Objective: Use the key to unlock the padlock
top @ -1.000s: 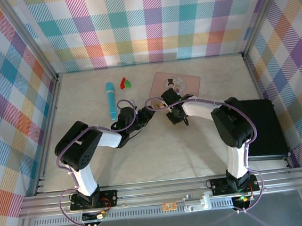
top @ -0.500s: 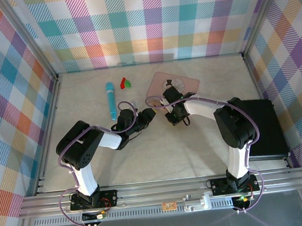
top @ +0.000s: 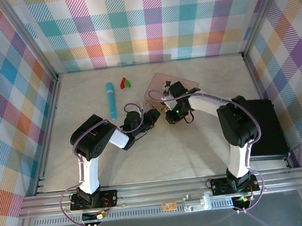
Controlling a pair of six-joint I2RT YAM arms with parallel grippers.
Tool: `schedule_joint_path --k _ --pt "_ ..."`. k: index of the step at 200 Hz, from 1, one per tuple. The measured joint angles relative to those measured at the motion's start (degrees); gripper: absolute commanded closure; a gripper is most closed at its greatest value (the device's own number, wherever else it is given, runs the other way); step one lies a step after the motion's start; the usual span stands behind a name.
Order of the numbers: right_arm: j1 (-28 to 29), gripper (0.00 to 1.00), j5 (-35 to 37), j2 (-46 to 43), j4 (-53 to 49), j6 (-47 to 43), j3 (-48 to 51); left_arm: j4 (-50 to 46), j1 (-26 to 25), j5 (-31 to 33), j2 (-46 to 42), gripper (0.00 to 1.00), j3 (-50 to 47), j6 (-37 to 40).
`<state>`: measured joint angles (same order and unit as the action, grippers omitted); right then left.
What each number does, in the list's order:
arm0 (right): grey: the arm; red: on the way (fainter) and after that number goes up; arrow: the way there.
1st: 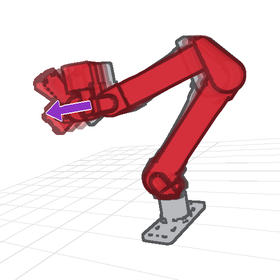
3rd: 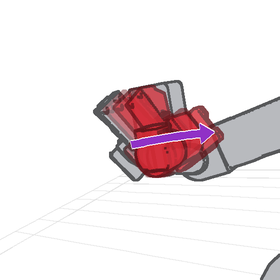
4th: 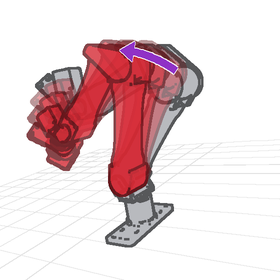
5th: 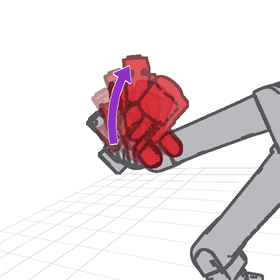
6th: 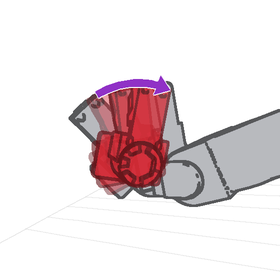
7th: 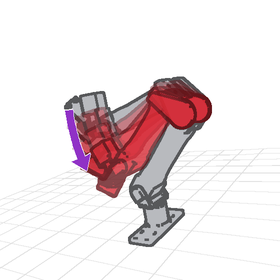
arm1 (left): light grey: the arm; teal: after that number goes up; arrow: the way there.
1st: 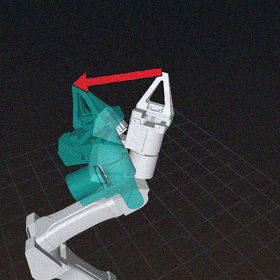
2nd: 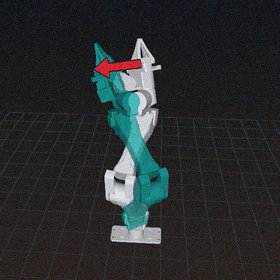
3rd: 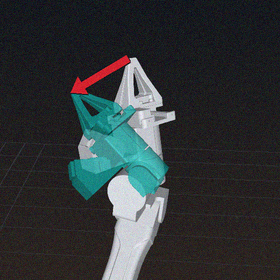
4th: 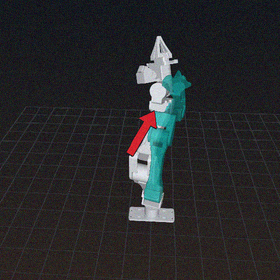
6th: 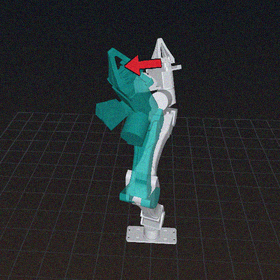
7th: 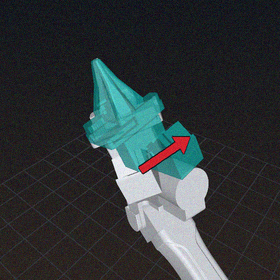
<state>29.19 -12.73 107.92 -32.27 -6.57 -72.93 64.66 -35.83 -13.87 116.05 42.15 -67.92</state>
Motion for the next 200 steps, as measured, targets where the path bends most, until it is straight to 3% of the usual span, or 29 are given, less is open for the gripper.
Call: schedule_joint_path --k 25,58,109,152,185,200 --pt "-0.4 0.97 -1.8 0.0 0.0 0.0 0.0 1.6 -0.3 0.0 0.8 0.64 1.7 -0.2" --pt "-0.5 0.97 -3.2 0.0 0.1 0.1 0.0 1.7 -1.4 0.5 2.0 0.79 3.1 -0.4" --pt "-0.7 0.97 -4.5 0.0 0.5 0.1 0.0 1.7 -1.7 1.1 3.6 0.80 3.4 -0.4" --pt "-0.7 0.97 -5.4 0.0 1.1 0.1 0.1 1.7 -1.7 1.1 3.9 0.73 5.4 -0.4" --pt "-0.8 0.96 -5.5 0.0 1.6 0.3 0.1 1.2 -1.9 1.1 4.5 1.00 5.8 -0.3" --pt "-1.0 0.88 -5.6 0.0 1.8 0.5 0.1 1.3 -1.9 1.4 4.6 1.00 5.8 0.0"
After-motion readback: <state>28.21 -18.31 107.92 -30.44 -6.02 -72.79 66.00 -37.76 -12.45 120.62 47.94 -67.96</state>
